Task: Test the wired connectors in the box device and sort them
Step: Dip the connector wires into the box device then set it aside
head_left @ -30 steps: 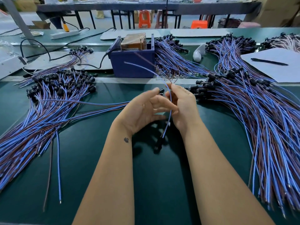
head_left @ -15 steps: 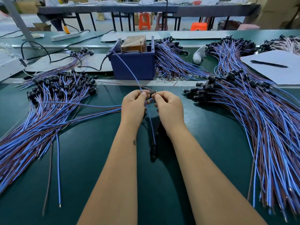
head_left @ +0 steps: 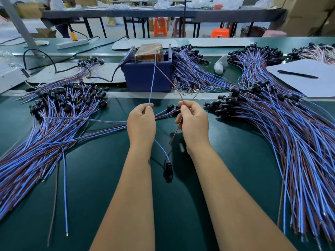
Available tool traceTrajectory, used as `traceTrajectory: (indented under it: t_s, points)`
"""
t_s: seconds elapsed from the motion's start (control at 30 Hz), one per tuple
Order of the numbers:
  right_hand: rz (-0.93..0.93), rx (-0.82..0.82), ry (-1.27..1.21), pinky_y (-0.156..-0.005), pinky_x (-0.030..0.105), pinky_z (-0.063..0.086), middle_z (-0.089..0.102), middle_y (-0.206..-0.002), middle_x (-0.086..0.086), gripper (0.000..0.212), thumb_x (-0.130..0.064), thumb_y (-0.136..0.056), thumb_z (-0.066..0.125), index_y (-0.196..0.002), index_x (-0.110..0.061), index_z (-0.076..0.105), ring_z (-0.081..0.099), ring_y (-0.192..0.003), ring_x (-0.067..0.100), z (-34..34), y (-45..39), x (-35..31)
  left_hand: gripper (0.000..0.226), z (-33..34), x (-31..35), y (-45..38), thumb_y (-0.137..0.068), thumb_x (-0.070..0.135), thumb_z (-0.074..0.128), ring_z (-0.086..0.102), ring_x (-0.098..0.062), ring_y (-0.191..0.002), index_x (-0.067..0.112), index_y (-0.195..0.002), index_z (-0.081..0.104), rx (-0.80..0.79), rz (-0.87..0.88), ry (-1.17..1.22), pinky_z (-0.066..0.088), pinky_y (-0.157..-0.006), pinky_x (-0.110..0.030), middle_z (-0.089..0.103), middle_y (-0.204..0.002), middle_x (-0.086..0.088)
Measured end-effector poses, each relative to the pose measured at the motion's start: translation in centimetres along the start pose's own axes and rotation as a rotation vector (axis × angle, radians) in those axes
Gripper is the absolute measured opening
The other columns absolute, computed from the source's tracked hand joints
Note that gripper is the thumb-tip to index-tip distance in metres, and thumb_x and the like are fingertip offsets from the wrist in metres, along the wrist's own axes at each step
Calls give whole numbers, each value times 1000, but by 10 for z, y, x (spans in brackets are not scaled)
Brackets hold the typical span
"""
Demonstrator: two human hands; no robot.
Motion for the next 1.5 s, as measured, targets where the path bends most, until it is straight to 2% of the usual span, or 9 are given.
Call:
traceTrajectory:
  t_s: [0.2, 0.37, 0.73, 0.93, 1.23, 1.33, 1.5]
  points:
    - [7, 34, -48, -65, 31, 43, 55, -56, -3, 17, -10, -98, 45, -99, -15, 61, 50, -58, 9, -3, -2, 0, 26, -2, 2, 1, -94, 16, 44, 24, -8, -36, 25, -96, 68, 28, -20, -23, 22, -38, -21, 31, -36, 13]
    - [16, 54, -73, -62, 28, 43, 53, -53, -5, 16, -10, -98, 45, -97, -14, 60, 49, -55, 7, -3, -4, 1, 26, -3, 3, 1, -95, 16, 44, 23, -10, -41, 28, -89, 66, 41, -24, -13, 24, -47, -27, 30, -42, 12]
    - [-6, 32, 8, -66, 30, 46, 55, -58, -4, 14, -12, -100, 46, -98, -18, 58, 51, -58, 8, 1, -5, 3, 27, -6, 3, 0, -95, 15, 42, 27, -10, -44, 21, -98, 68, 73, -42, 19, 26, -47, -26, 34, -50, 9]
    - [-1, 5, 42, -68, 34, 46, 55, -58, -5, 15, -13, -99, 47, -96, -21, 59, 52, -59, 8, 2, -5, 4, 29, -7, 1, -2, -96, 15, 42, 27, -6, -38, 18, -104, 69, 111, -76, 65, 26, -46, -24, 32, -38, 13]
    - [18, -12, 91, -75, 42, 53, 58, -59, -4, 17, -15, -99, 47, -94, -24, 60, 55, -62, 8, 3, -3, 3, 28, -10, -1, -3, -94, 13, 42, 26, -7, -39, 24, -91, 68, 173, -82, 118, 26, -43, -23, 29, -39, 13]
    - [16, -13, 103, -76, 45, 53, 59, -58, -5, 17, -15, -98, 47, -93, -25, 60, 56, -65, 11, 3, -3, 3, 29, -10, -2, -4, -92, 12, 42, 24, -6, -39, 22, -94, 69, 194, -92, 141, 25, -40, -19, 28, -46, 13]
    - [-1, -4, 106, -75, 44, 53, 58, -58, -6, 18, -16, -98, 47, -92, -27, 60, 56, -63, 10, 2, -1, 2, 29, -10, -2, -5, -92, 13, 42, 28, -5, -37, 20, -98, 69, 169, -100, 142, 27, -38, -16, 30, -40, 15]
Point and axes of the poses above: each hand's wrist, its own y-axis away from the middle knuckle, its own z-axis out of the palm, x = y × z, the point moved 2 cm from there along -y, towards the middle knuckle
